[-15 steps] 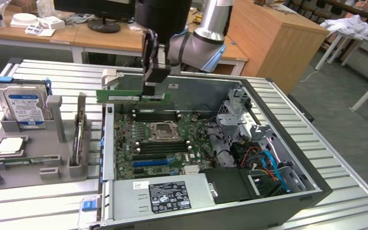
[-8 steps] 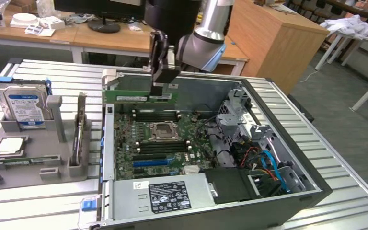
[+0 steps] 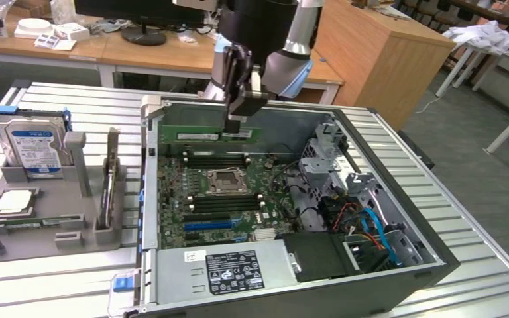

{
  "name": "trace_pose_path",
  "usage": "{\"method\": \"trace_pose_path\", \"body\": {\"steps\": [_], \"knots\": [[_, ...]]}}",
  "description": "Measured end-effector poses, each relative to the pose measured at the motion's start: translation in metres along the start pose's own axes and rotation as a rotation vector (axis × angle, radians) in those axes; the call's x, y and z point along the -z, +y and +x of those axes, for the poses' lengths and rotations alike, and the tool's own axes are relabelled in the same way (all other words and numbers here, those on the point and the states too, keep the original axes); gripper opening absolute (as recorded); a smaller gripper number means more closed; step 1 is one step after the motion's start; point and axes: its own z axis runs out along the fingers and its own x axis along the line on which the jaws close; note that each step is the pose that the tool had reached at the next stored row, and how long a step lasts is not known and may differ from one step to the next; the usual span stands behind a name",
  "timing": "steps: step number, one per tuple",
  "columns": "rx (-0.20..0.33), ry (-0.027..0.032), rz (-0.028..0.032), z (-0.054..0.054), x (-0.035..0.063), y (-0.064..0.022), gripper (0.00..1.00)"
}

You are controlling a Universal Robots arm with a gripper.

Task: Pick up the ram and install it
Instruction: 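Pick up the ram and move it above insertion slot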

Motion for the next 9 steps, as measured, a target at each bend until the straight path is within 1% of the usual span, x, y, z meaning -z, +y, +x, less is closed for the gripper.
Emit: {"method": "trace_pose_path", "body": {"steps": [4, 9], "knots": [[0.0, 0.0, 0.0, 0.0, 0.0003, -0.0099, 0.12], [0.0, 0.0, 0.0, 0.0, 0.0006, -0.0186, 0.12]]}}
